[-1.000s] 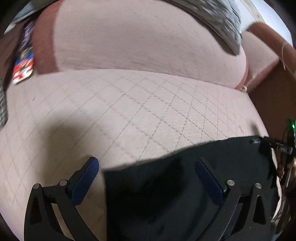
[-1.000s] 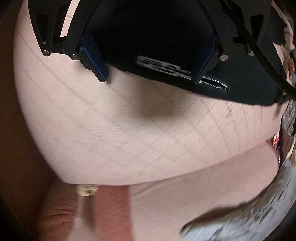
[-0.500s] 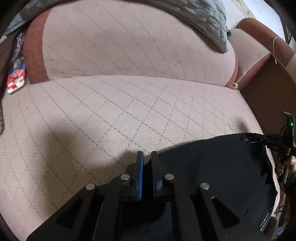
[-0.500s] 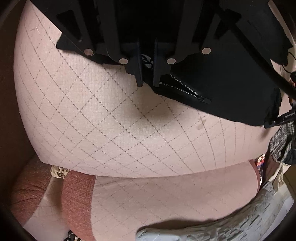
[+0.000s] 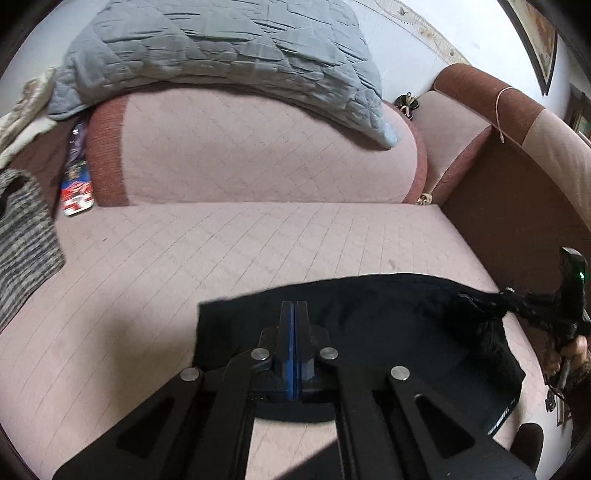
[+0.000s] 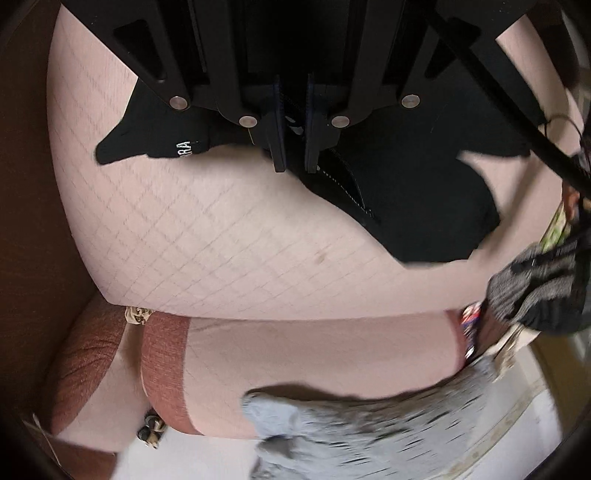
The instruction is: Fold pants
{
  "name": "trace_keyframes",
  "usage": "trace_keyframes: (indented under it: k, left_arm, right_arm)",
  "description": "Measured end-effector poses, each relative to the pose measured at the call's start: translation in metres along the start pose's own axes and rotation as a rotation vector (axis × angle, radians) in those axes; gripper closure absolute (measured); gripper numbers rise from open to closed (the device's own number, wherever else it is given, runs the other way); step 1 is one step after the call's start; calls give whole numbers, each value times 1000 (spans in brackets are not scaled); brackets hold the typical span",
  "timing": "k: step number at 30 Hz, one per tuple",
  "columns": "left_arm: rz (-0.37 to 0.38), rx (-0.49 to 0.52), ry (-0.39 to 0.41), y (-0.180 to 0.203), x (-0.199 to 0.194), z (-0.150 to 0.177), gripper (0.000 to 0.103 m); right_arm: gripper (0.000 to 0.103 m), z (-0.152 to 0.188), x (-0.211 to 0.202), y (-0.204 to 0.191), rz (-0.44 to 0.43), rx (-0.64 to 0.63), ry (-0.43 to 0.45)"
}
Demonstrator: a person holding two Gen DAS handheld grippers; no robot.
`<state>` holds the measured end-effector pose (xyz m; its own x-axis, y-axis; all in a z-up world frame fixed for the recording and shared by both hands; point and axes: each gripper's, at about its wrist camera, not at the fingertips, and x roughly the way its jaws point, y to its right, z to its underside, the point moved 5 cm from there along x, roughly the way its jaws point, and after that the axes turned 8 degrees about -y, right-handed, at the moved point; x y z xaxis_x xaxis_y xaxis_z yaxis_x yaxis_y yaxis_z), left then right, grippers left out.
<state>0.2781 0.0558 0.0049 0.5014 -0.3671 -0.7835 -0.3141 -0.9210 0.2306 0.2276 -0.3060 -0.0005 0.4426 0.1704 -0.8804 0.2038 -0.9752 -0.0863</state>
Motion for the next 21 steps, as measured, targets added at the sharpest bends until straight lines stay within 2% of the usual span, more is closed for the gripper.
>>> trace_keyframes:
  k: [2, 4, 5, 6, 7, 8, 13, 17, 18, 19, 20, 21]
  left_arm:
    - [-31, -9, -17, -6, -3, 7, 103]
    - [-53, -46, -53, -15, 4, 13, 95]
    - [-61, -70, -65, -22, 9, 14, 76]
    - [-70, -90, -68, -27, 12, 14, 49]
    - [-84, -120, -63, -35, 19, 13, 40]
    - [-94, -142, -60, -43, 27, 11, 35]
    - [-110, -175, -121, -68, 78, -3, 33]
    - [-121, -135, -199, -68, 126, -10, 28]
    - [-146, -107, -176, -63, 129, -11, 26]
    - [-145, -76, -167, -56, 130, -12, 28]
    - [-132, -47, -180, -50, 132, -12, 55]
    - [-143, -17, -187, -46, 131, -11, 93]
  right_arm:
    - [94, 18, -3, -10, 15, -16, -12]
    - [94, 28, 2, -14, 14, -17, -26]
    - [94, 34, 4, -17, 12, -15, -36]
    - [94, 36, 6, -16, 10, -12, -40]
    - [94, 36, 9, -15, 5, -5, -43]
    - [94, 36, 11, -14, 2, 1, -44]
    - [94, 27, 21, 1, -31, 57, -42]
    - [94, 21, 31, 17, -58, 103, -53]
    - [94, 20, 34, 20, -65, 112, -56]
    - [94, 20, 36, 23, -68, 117, -57]
    - [94, 19, 38, 25, -70, 123, -58]
    - [94, 19, 39, 26, -71, 126, -59]
